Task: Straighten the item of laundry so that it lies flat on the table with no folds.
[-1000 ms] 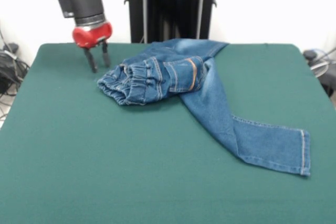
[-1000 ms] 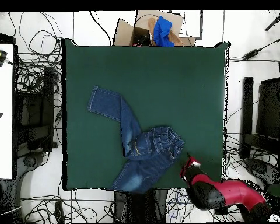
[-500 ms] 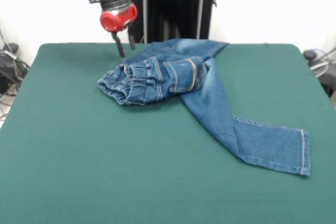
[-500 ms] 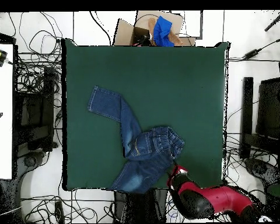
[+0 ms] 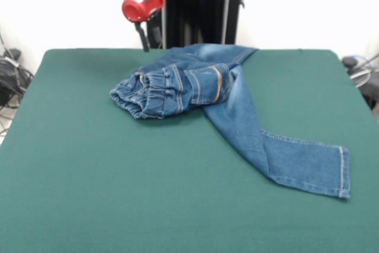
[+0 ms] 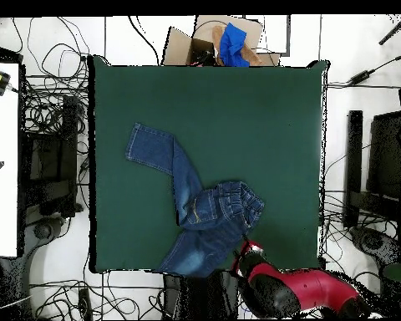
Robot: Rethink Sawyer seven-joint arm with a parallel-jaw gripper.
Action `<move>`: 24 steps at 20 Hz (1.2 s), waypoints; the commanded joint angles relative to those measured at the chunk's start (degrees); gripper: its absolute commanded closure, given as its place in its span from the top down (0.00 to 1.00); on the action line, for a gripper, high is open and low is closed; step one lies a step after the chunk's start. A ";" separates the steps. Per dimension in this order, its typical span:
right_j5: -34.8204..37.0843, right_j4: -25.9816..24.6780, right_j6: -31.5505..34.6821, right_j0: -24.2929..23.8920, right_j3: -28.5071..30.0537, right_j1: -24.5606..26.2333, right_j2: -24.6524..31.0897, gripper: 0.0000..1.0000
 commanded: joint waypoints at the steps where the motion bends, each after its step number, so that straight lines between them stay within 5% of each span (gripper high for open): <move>1: -4.88 3.29 14.99 5.22 -4.91 6.22 -1.65 1.00; 15: -7.45 6.45 12.57 8.94 -8.48 12.59 3.04 1.00; 24: -1.39 10.83 9.83 8.02 -8.59 9.00 7.31 1.00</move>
